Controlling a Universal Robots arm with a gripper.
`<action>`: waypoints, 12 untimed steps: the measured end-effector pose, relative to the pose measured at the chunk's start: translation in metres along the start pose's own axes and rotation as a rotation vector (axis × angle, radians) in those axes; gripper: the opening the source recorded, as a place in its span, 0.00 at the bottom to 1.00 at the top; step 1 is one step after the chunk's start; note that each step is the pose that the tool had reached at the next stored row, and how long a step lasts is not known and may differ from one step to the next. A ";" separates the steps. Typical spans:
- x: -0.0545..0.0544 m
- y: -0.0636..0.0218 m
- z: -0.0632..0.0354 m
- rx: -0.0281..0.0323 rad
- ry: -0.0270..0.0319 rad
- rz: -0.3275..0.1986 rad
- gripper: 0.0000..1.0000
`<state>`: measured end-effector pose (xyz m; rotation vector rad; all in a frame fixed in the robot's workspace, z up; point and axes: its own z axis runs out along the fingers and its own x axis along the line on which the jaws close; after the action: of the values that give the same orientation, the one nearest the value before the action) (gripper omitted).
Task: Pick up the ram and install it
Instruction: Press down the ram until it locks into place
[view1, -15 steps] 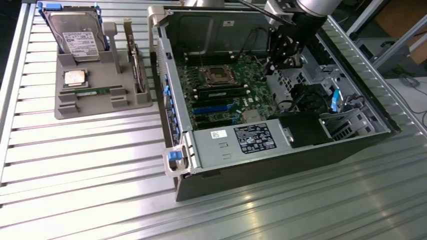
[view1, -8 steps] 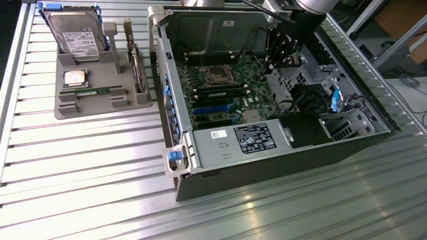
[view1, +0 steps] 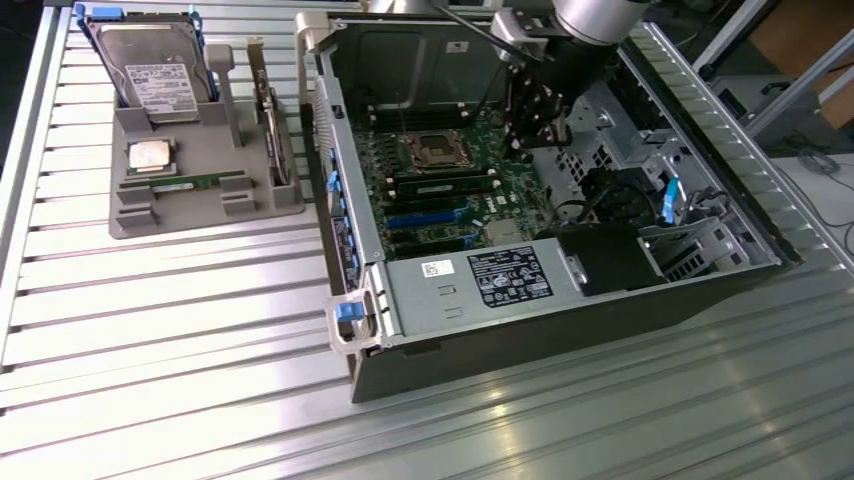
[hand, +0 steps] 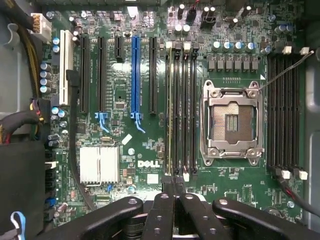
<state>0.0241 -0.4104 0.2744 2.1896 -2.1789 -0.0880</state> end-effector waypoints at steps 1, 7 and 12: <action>0.000 0.0002 0.0026 0.0000 -0.0001 0.000 0.10; -0.001 0.0035 0.0195 0.0000 0.0000 0.000 0.10; -0.002 0.0035 0.0370 0.0000 0.0000 0.000 0.10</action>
<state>0.0178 -0.4083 0.2378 2.1896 -2.1788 -0.0880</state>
